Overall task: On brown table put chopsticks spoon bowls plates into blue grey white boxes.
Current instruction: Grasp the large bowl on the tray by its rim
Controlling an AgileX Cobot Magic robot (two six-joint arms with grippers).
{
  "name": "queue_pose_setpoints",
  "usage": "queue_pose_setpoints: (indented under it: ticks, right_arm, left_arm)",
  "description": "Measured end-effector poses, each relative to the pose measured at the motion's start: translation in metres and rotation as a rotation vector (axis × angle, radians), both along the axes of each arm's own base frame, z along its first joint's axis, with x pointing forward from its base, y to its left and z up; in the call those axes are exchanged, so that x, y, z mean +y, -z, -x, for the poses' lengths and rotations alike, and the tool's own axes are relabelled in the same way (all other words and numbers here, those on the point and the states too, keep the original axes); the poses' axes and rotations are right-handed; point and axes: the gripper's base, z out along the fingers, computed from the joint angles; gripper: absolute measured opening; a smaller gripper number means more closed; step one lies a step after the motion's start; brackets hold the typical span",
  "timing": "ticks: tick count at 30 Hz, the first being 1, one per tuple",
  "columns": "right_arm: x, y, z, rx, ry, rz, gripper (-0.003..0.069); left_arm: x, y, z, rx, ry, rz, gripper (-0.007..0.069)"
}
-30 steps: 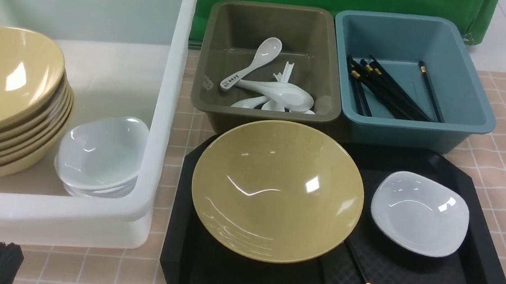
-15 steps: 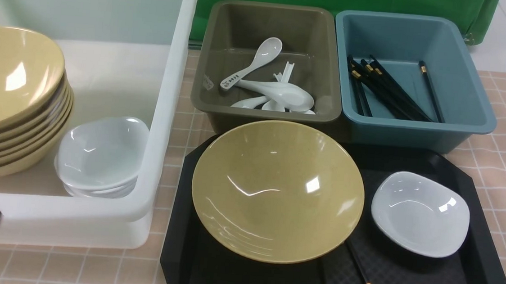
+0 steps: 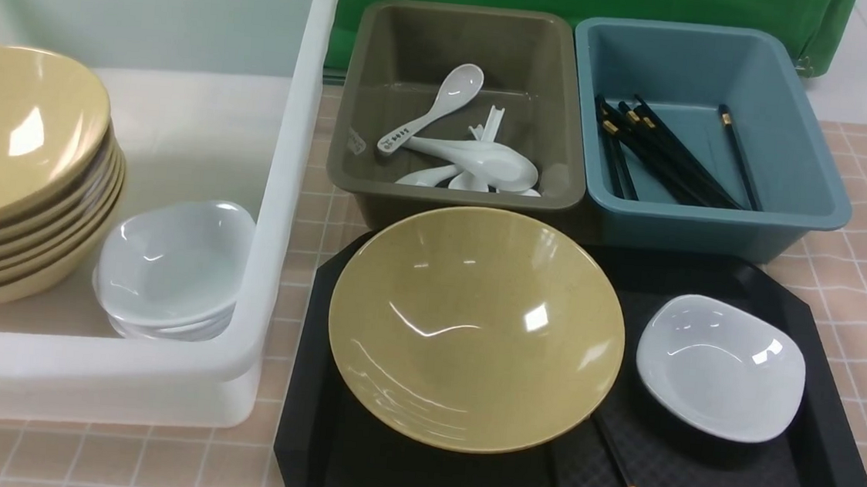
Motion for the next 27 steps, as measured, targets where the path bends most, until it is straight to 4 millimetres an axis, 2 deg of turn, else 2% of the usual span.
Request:
queue_pose_setpoints:
  ticks: [1, 2, 3, 6, 7, 8, 10, 13, 15, 16, 18, 20, 21, 22, 23, 27]
  right_arm:
    - [0.000, -0.010, 0.001, 0.014, 0.003, 0.003, 0.0078]
    - [0.000, -0.016, 0.000, 0.039, 0.008, 0.010, 0.0076]
    - [0.000, -0.029, -0.001, 0.059, 0.018, 0.025, 0.0067]
    - [0.000, -0.059, -0.008, 0.129, 0.053, 0.083, 0.0045]
    - [0.000, -0.060, -0.011, 0.146, 0.055, 0.089, 0.0045]
    - [0.000, -0.070, -0.018, 0.181, 0.071, 0.121, 0.0044]
    - [0.001, -0.076, -0.030, 0.238, 0.083, 0.153, 0.0044]
    - [0.002, -0.070, -0.049, 0.386, 0.081, 0.181, 0.0044]
    - [0.002, -0.060, -0.060, 0.546, 0.068, 0.195, 0.0044]
    - [0.003, -0.051, -0.065, 0.683, 0.050, 0.213, 0.0044]
    - [0.005, -0.039, -0.070, 0.875, 0.029, 0.284, 0.0044]
    - [0.006, -0.030, -0.073, 0.988, 0.013, 0.354, 0.0044]
    - [0.009, -0.020, -0.075, 1.102, -0.019, 0.436, 0.0044]
    - [0.009, -0.018, -0.075, 1.124, -0.025, 0.453, 0.0044]
    - [0.013, -0.010, -0.076, 1.200, -0.073, 0.502, 0.0044]
    - [0.023, -0.001, -0.083, 1.253, -0.149, 0.573, 0.0044]
  left_arm:
    - [0.000, -0.014, 0.001, 0.029, 0.019, 0.027, 0.0042]
    - [0.000, -0.019, 0.000, 0.078, 0.027, 0.033, 0.0025]
    - [-0.001, -0.035, -0.001, 0.132, 0.032, 0.030, 0.0008]
    - [-0.003, -0.065, -0.015, 0.304, 0.026, -0.005, -0.0005]
    - [-0.003, -0.068, -0.014, 0.295, 0.026, -0.006, -0.0005]
    - [-0.004, -0.077, -0.030, 0.368, 0.020, -0.024, -0.0008]
    - [-0.005, -0.084, -0.045, 0.401, 0.015, -0.037, -0.0008]
    - [-0.008, -0.084, -0.074, 0.478, 0.030, -0.003, -0.0008]
    - [-0.010, -0.087, -0.091, 0.559, 0.048, 0.048, -0.0008]
    - [-0.012, -0.086, -0.103, 0.638, 0.063, 0.069, -0.0008]
    - [-0.022, -0.095, -0.121, 0.765, 0.109, 0.055, -0.0008]
    - [-0.030, -0.101, -0.127, 0.828, 0.143, 0.011, -0.0008]
    - [-0.045, -0.108, -0.139, 0.913, 0.194, -0.085, -0.0008]
    - [-0.048, -0.107, -0.143, 0.933, 0.200, -0.100, -0.0008]
    - [-0.063, -0.112, -0.152, 1.006, 0.248, -0.212, -0.0008]
    - [-0.105, -0.117, -0.180, 1.145, 0.368, -0.420, -0.0008]
